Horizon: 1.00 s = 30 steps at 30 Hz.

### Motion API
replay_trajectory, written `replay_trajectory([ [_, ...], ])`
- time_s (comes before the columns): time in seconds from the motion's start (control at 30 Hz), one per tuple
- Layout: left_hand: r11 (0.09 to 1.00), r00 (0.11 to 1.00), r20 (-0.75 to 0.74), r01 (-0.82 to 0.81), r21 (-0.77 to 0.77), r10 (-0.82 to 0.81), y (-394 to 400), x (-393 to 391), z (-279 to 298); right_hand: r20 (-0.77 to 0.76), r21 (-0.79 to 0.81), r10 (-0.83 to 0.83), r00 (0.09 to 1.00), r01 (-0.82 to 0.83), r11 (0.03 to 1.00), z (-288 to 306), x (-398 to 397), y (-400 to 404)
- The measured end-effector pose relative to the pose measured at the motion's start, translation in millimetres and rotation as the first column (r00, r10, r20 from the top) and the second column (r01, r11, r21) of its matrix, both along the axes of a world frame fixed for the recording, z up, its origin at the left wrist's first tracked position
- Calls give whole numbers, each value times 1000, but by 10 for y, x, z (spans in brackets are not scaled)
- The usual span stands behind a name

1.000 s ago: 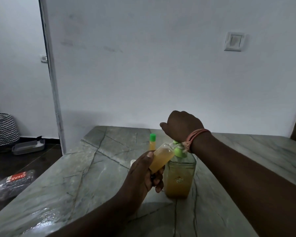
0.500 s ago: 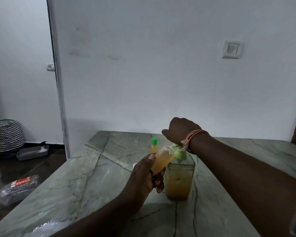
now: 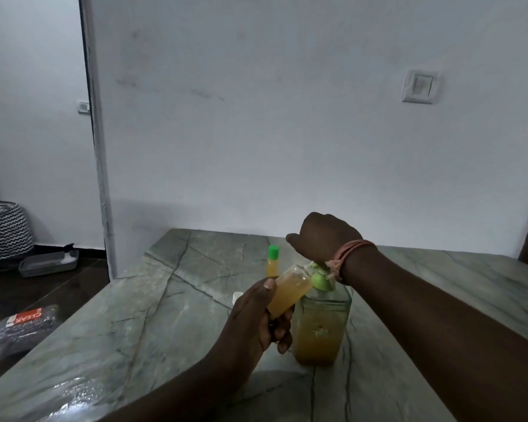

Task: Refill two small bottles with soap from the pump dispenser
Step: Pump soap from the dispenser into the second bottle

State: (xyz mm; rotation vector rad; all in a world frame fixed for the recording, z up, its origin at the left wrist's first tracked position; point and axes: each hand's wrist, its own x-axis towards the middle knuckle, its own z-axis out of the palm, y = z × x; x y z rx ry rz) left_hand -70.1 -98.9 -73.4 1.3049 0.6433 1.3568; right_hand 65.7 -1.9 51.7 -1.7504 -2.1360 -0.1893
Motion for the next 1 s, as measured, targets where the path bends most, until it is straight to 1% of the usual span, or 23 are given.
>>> replay_trajectory([
  [0.1,1000,1000,14,22,3,-22,-6,-3,-19,53,-19,28,998,-27,999,35,-2,27],
  [0.23,1000,999,23,28,4,-28,54,2,-45,-20,67,-9,1000,10,998,-30,5,26],
  [0.43,1000,999,25,25,6,-25,55,-2,-40,-59,33,-3,998,5,999,-57,38,31],
  [0.5,1000,1000,23,14,-1,-14,40,-1,-31,-34,8,11,999,-11,1000,-33,19,2],
  [0.57,1000,1000,12,9,-7,-9,25,3,-16,41,-11,33,999,-32,999,12,12,-22],
  [0.63,1000,1000,5,18,0,-18,32,-1,-24,80,9,40,996,-41,999,49,10,-18],
  [0.77,999,999,28,35,8,-35,62,-1,-33,-36,26,29,999,-28,999,-42,25,48],
  [0.83,999,998,47,34,7,-35,67,3,-34,-50,-3,28,998,-28,1000,-67,39,75],
  [1.0,1000,1000,25,5,15,-5,71,6,-28,-43,-20,31,999,-32,999,-27,60,41],
])
